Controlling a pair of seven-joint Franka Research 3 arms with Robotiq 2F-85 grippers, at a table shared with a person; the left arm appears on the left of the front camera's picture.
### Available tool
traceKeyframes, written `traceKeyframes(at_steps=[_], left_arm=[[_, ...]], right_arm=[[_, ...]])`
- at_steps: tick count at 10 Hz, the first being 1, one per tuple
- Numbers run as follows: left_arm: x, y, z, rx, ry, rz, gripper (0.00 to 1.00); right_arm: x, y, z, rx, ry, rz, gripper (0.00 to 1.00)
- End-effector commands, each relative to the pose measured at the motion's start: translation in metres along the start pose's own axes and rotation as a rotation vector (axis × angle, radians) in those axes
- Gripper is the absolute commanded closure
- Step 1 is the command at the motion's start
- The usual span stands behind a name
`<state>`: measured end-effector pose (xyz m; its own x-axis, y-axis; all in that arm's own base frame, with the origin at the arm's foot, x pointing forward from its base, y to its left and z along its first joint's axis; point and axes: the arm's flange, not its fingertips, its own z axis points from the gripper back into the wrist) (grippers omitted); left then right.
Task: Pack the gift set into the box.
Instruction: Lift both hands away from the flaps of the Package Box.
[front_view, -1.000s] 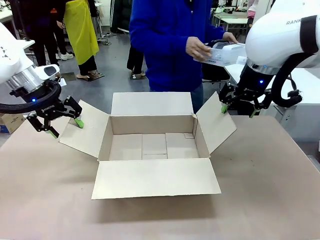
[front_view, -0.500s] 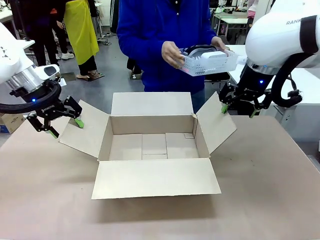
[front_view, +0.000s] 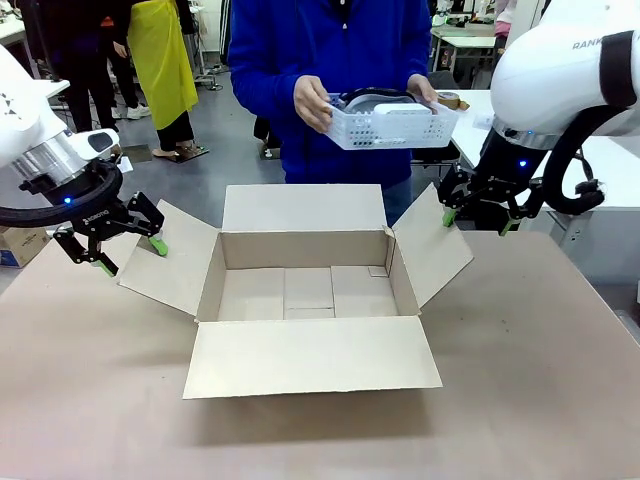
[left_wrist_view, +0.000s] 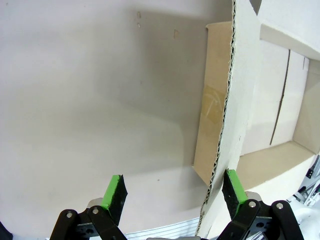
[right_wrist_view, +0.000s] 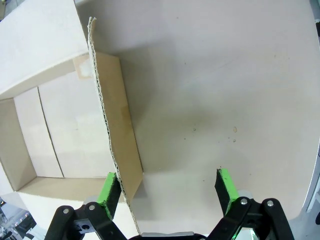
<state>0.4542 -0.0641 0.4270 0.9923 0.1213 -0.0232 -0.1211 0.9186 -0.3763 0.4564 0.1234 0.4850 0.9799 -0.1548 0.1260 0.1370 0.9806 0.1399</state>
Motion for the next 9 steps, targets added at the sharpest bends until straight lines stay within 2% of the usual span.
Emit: traceKeyframes(at_steps=[1, 9], left_arm=[[-0.0018, -0.0005, 0.0015, 0.019, -0.009, 0.010, 0.00], [-0.0018, -0.0005, 0.0015, 0.019, -0.009, 0.010, 0.00]], right_arm=[[0.0012, 0.0014, 0.0026, -0.023, -0.005, -0.018, 0.00], [0.0012, 0.0014, 0.0026, -0.023, -0.005, -0.018, 0.00]])
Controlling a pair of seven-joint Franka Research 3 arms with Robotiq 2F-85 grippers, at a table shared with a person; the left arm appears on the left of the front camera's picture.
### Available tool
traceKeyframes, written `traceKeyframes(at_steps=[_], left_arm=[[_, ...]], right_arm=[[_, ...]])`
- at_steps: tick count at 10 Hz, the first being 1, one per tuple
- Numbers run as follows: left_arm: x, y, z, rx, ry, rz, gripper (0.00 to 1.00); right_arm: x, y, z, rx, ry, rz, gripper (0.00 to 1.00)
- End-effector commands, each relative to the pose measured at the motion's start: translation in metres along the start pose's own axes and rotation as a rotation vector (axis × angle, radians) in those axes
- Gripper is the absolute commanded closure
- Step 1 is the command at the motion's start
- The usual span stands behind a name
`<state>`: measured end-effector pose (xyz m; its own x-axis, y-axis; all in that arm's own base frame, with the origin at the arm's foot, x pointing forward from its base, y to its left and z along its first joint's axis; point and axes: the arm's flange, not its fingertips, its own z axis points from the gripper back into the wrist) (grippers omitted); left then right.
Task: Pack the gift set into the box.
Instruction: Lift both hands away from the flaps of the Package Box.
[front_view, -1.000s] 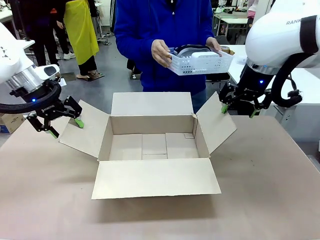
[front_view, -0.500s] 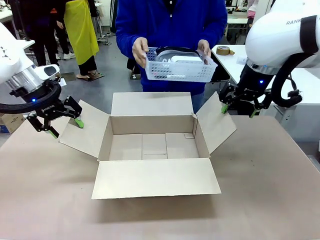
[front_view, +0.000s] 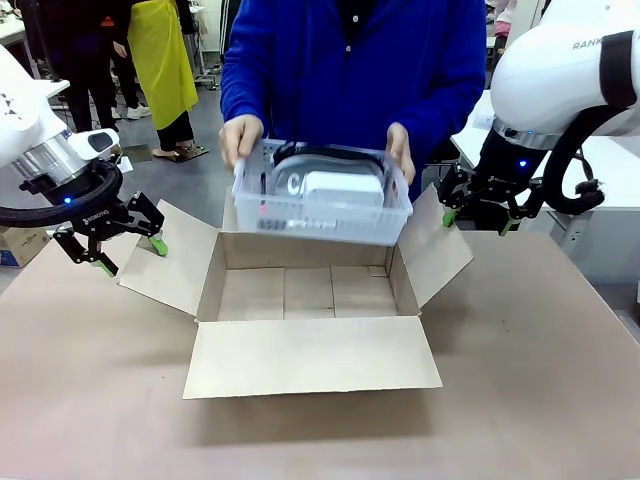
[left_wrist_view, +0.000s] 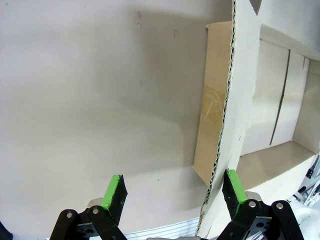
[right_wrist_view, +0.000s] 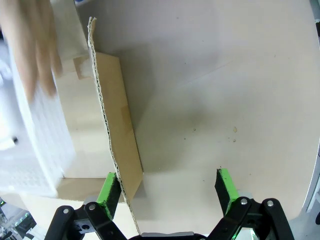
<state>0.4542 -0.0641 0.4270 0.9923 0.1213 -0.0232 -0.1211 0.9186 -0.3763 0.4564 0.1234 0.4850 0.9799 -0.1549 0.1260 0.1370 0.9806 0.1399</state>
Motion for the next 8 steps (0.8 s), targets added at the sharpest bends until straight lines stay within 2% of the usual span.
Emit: traceKeyframes(at_steps=[1, 8], left_arm=[[-0.0018, -0.0005, 0.0015, 0.019, -0.009, 0.010, 0.00], [-0.0018, -0.0005, 0.0015, 0.019, -0.009, 0.010, 0.00]], right_arm=[[0.0012, 0.0015, 0.0026, -0.023, -0.005, -0.018, 0.00], [0.0012, 0.0015, 0.0026, -0.023, -0.005, -0.018, 0.00]])
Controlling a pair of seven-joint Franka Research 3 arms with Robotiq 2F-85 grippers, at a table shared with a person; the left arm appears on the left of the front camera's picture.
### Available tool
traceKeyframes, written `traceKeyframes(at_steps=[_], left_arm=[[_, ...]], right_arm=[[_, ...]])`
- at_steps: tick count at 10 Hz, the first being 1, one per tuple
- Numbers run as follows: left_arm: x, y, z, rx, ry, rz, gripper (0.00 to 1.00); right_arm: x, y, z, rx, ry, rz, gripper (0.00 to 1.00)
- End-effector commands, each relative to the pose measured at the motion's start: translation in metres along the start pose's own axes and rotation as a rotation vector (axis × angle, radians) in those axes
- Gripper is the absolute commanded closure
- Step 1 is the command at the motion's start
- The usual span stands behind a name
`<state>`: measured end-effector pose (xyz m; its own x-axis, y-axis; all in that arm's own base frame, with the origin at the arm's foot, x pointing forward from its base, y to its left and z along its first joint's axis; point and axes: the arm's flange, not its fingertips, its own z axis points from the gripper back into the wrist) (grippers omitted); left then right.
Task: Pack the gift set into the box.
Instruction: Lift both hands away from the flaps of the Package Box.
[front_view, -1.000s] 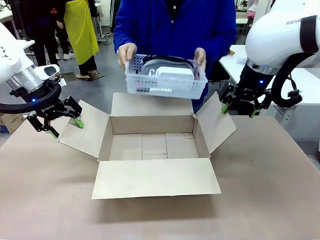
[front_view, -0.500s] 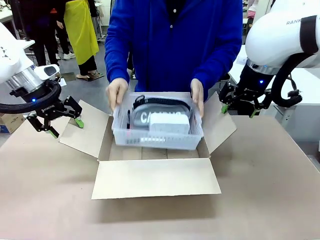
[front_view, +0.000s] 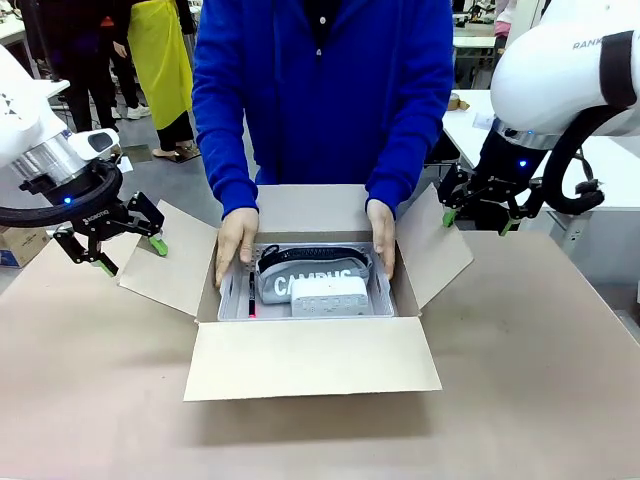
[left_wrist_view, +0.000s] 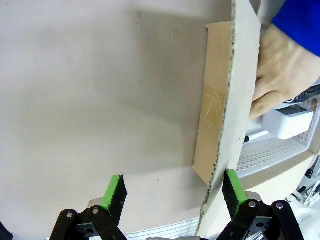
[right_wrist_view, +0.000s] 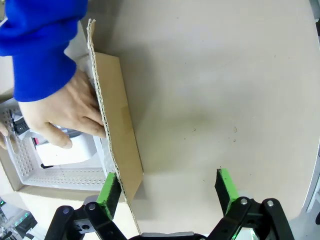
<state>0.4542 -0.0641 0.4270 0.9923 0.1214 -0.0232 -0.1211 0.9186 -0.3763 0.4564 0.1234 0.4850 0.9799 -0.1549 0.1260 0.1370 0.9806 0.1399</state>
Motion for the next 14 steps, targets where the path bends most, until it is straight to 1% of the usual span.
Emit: traceKeyframes(at_steps=[1, 4, 5, 6, 7, 8, 9, 10, 11, 12, 13, 14], left_arm=[[-0.002, -0.001, 0.001, 0.019, -0.009, 0.010, 0.00], [-0.002, -0.001, 0.001, 0.019, -0.009, 0.010, 0.00], [0.000, 0.000, 0.000, 0.000, 0.000, 0.000, 0.00], [0.001, 0.014, 0.040, -0.151, 0.173, -0.100, 0.00], [0.003, 0.052, 0.087, -0.432, 0.396, -0.242, 0.00], [0.009, 0.098, 0.113, -0.813, 0.545, -0.337, 0.00], [0.019, 0.146, 0.115, -1.164, 0.565, -0.345, 0.00], [0.031, 0.184, 0.103, -1.375, 0.547, -0.267, 0.00], [0.046, 0.211, 0.085, -1.539, 0.566, -0.186, 0.00], [0.054, 0.209, 0.075, -1.532, 0.604, -0.029, 0.00], [-0.007, 0.200, 0.113, -0.797, 0.202, -0.317, 0.00], [-0.007, 0.200, 0.113, -0.797, 0.202, -0.317, 0.00]], right_arm=[[0.001, 0.001, 0.003, -0.023, -0.005, -0.018, 0.00], [0.001, 0.001, 0.003, -0.023, -0.005, -0.018, 0.00], [0.000, 0.000, 0.000, 0.000, 0.000, 0.000, 0.00], [0.005, -0.028, 0.037, 0.152, 0.035, -0.073, 0.00], [-0.002, -0.082, 0.086, 0.392, 0.075, -0.151, 0.00], [-0.015, -0.138, 0.118, 0.704, 0.185, -0.141, 0.00], [-0.022, -0.191, 0.120, 0.953, 0.214, -0.295, 0.00], [-0.028, -0.231, 0.096, 1.153, 0.307, -0.348, 0.00], [-0.028, -0.253, 0.056, 1.220, 0.356, -0.448, 0.00], [-0.022, -0.255, 0.029, 1.202, 0.390, -0.542, 0.00], [-0.052, -0.246, 0.114, 0.849, 0.170, -0.228, 0.00], [-0.052, -0.246, 0.114, 0.849, 0.170, -0.228, 0.00]])
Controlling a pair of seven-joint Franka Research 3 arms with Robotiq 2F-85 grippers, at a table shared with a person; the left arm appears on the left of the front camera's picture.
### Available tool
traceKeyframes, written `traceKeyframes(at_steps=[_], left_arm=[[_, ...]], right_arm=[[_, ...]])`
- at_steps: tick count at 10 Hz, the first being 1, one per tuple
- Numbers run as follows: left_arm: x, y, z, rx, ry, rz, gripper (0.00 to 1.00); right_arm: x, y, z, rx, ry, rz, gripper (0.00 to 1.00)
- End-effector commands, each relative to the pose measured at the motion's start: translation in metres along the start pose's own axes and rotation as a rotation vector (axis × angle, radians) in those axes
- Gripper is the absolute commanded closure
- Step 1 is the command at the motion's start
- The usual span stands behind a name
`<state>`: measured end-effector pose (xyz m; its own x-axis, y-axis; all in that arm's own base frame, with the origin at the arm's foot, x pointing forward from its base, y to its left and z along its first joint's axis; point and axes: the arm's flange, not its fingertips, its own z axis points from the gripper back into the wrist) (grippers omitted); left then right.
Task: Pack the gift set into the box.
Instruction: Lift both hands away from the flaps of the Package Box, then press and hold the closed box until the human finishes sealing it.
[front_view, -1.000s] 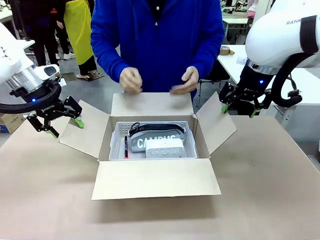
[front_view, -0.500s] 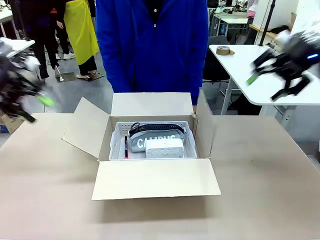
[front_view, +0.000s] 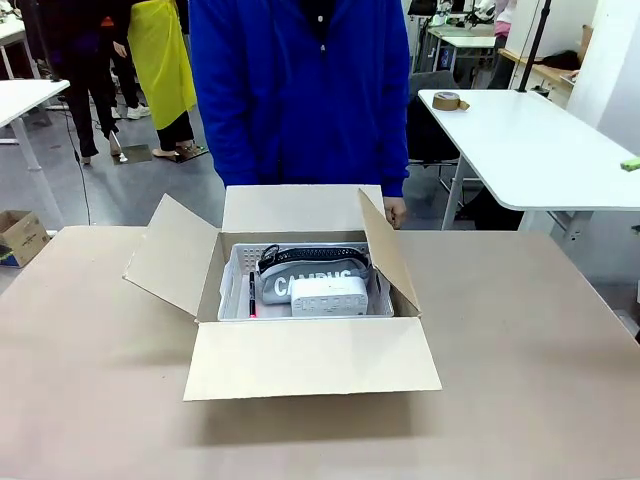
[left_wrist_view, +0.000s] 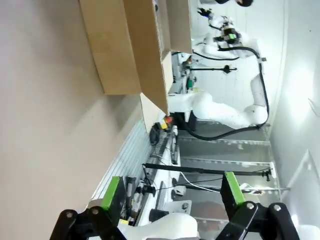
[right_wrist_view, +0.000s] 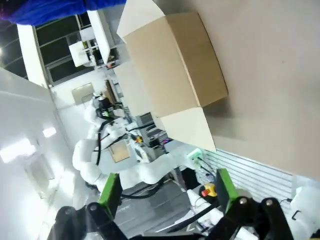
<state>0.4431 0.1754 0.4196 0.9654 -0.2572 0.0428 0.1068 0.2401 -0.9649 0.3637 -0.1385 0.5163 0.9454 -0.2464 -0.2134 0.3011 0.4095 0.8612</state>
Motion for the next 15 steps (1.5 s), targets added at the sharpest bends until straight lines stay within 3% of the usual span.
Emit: traceKeyframes(at_steps=[1, 15], left_arm=[[-0.0168, -0.0412, -0.0087, 0.123, -0.028, -0.006, 0.00], [-0.0168, -0.0412, -0.0087, 0.123, -0.028, -0.006, 0.00]], right_arm=[[-0.0208, 0.0379, 0.0059, -0.083, -0.041, 0.072, 0.00], [-0.0208, 0.0379, 0.0059, -0.083, -0.041, 0.072, 0.00]])
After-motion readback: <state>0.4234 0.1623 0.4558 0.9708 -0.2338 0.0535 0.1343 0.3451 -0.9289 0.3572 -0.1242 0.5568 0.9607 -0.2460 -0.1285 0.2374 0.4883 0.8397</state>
